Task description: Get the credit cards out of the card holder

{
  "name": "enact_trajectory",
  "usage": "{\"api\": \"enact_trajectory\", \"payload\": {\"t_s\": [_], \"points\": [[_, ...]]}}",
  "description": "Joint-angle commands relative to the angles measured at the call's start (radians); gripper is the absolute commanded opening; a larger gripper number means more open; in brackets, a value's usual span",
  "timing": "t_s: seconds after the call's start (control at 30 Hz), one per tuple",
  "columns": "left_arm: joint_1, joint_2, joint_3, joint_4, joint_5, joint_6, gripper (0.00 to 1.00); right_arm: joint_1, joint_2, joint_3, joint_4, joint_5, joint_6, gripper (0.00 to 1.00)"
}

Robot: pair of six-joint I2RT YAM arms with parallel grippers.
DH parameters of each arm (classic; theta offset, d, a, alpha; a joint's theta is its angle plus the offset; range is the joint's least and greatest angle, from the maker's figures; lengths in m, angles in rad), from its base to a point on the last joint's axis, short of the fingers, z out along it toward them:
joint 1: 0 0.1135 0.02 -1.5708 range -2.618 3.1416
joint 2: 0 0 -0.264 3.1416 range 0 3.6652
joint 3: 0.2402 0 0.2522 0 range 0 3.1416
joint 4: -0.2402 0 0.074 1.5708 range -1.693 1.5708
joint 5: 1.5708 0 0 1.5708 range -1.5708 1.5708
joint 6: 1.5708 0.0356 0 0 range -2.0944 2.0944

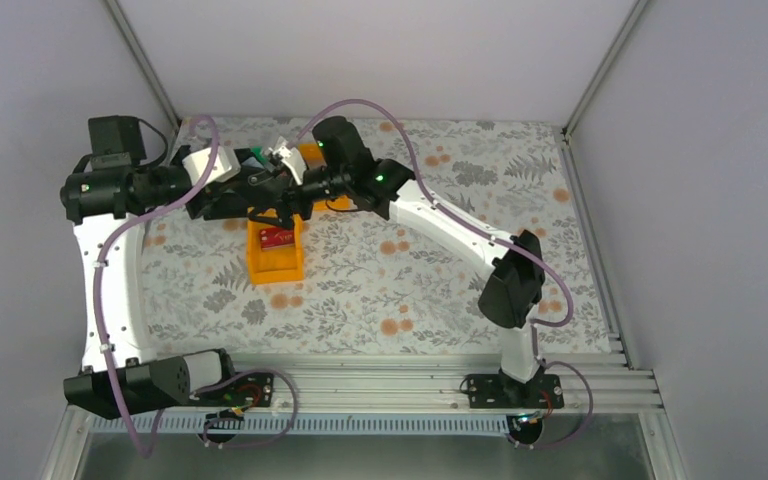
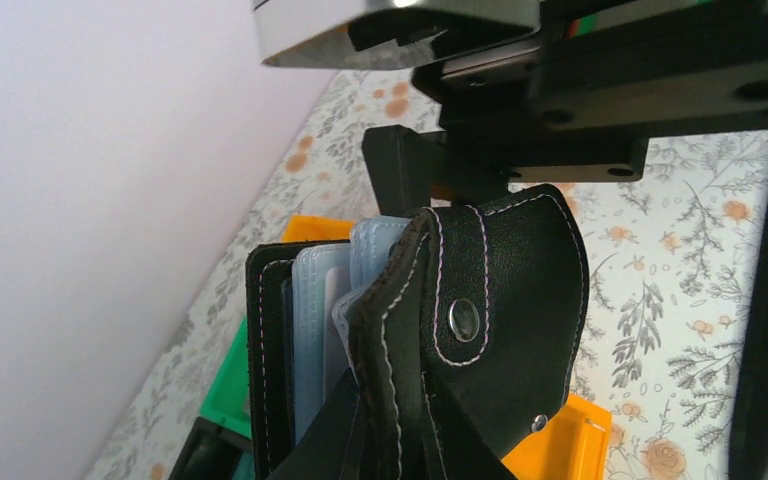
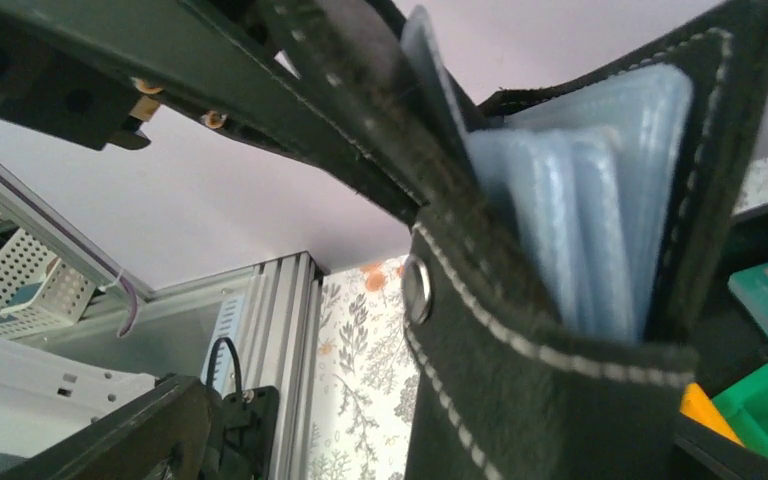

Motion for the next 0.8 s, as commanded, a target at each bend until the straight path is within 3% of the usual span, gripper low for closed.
{"api": "enact_trajectory", "payload": {"t_s": [0.0,0.27,0.33,0.37,0.47,0.5,0.53,0.67,0.77], "points": [[-0.051,0.001,-0.001,-0.004,-0.004,0.041,0.03,0.001,0.0,0.041,-0.073,-0.021,-0.049,0.83],[-0.081,0.008,-0.019,0.008,-0.046,0.032,0.03,-0.003,-0.045,-0.018,-0.089,-0.013,-0.091,0.17],[-0.083,0.007,-0.02,0.013,-0.048,0.02,0.09,-0.007,-0.059,-0.029,-0.083,-0.002,-0.086,0.04],[-0.084,0.007,-0.019,0.019,-0.047,0.008,0.23,-0.008,-0.067,-0.035,-0.076,0.007,-0.082,0.04],[-0.083,0.01,0.001,0.067,-0.05,-0.089,0.8,-0.015,-0.095,-0.054,-0.063,0.045,-0.066,0.04],[-0.083,0.015,0.016,0.091,-0.06,-0.148,0.93,-0.017,-0.113,-0.068,-0.052,0.057,-0.059,0.04],[-0.083,0.022,0.041,0.113,-0.074,-0.209,0.99,-0.022,-0.138,-0.089,-0.033,0.069,-0.051,0.04],[-0.083,0.075,0.184,0.169,-0.132,-0.488,1.0,-0.043,-0.292,-0.247,0.13,0.084,-0.012,0.04],[-0.083,0.11,0.277,0.085,0.062,-0.524,1.0,-0.044,-0.433,-0.407,0.345,0.08,0.027,0.04]]}}
